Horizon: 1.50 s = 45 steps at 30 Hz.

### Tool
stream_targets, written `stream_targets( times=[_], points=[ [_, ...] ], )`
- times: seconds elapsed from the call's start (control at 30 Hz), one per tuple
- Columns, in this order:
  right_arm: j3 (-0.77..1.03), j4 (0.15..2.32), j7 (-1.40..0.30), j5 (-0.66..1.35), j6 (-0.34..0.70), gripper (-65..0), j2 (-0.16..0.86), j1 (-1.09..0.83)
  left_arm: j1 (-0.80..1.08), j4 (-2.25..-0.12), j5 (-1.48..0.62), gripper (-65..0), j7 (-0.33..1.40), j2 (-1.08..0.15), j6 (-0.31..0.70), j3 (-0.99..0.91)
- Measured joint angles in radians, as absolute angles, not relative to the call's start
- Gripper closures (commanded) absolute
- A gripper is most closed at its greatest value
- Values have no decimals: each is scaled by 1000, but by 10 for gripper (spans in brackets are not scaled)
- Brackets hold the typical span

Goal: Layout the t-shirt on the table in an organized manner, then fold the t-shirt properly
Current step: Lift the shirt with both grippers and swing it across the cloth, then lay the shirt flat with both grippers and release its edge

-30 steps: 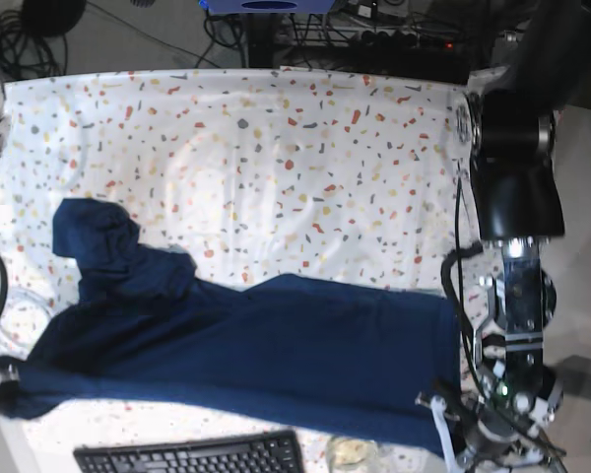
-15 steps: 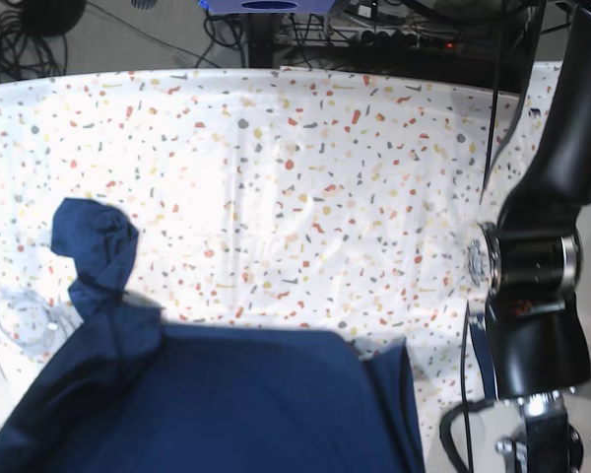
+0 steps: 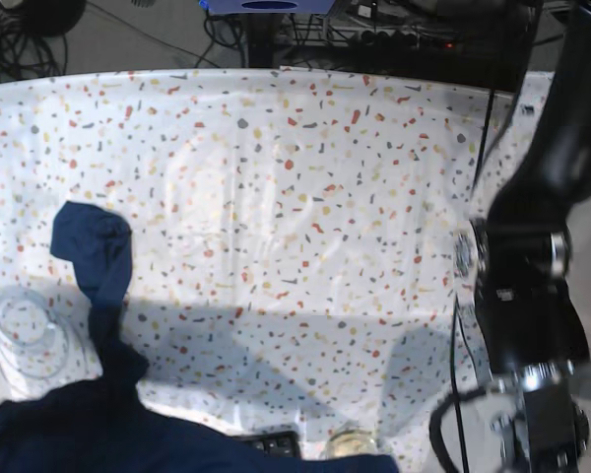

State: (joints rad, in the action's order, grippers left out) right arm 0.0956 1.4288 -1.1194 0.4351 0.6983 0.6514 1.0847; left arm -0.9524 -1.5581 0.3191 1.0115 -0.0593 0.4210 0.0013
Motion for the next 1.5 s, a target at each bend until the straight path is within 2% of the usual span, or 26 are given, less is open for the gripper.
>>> stream_targets(
  times=[0.07,0.2,0.27,0.4,0.57,0.63,0.7,0.87,1.07,1.3,1.4,1.5],
  points=[
    [181,1530,-1214,426,698,-3,639,934,-865,-1639,321,0,1015,-84,421,2],
    [386,1749,-1339,420,692,-3,541,634,-674,-1780,311,0,1060,-132,421,1],
    [475,1830,-1332,418,690,-3,496,500,-553,-1828,297,0,1076,-162,421,-1],
    [571,1859,-1328,407,694,-3,333,189,-282,-1901,323,0,1089,-202,416,-17],
    [596,1838,-1139,395,695,-3,208,-74,-18,-1915,305,0,1074,-192,419,-68],
    [595,1792,-1084,406,696,-3,176,-128,65,-1913,319,0,1074,-188,418,-96],
    [590,1731,-1050,405,699,-2,156,-171,146,-1914,318,0,998,-172,419,-130],
    [593,1643,-997,393,697,-2,161,-244,287,-1873,311,0,888,-121,422,-209],
    [599,1645,-979,404,697,-2,148,-300,304,-1789,318,0,857,-104,418,-312],
    [613,1747,-972,406,697,0,112,-377,321,-1783,313,0,855,-105,418,-336],
    [675,1723,-973,405,697,0,63,-377,337,-1782,317,0,857,-105,419,-337],
    [700,1639,-976,393,698,0,63,-376,345,-1766,315,0,853,-108,419,-337]
  ],
)
